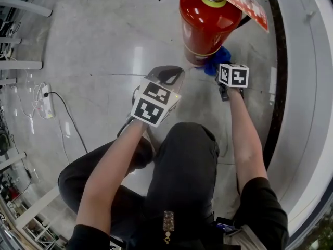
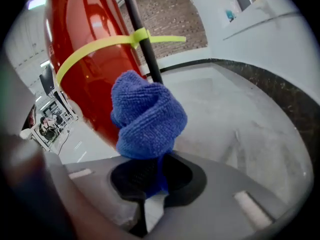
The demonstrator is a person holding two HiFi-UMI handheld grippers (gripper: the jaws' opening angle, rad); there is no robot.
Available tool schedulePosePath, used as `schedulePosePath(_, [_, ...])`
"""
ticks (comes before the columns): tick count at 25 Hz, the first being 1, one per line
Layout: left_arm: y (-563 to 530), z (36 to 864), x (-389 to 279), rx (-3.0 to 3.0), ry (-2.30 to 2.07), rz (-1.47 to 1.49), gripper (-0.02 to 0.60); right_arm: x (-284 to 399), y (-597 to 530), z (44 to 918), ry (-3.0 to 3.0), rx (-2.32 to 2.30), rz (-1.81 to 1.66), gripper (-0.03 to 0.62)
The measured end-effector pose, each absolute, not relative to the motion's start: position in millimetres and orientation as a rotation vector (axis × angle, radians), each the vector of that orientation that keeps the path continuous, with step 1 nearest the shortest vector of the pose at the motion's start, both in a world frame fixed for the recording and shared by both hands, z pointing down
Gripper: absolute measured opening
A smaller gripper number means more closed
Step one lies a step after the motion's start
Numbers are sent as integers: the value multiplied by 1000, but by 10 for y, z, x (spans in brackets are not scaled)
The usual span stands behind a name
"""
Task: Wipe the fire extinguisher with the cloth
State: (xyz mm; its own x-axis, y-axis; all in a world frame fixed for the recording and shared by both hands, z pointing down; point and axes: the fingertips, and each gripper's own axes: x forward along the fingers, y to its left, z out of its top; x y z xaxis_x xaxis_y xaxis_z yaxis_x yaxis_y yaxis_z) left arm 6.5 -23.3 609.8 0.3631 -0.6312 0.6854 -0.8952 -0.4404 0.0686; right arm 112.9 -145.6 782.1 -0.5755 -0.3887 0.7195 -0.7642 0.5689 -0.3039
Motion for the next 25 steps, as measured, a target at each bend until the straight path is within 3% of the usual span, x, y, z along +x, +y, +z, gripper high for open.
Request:
schedulePosePath(7, [-227,5962,109,2234,-1281,886,8,916,-1086,7289,-2367,843,821,34])
schedulePosePath(25, [-456,5665,-35,2183,-1357,918,8,867,-1019,4738,-2767,726,253,34])
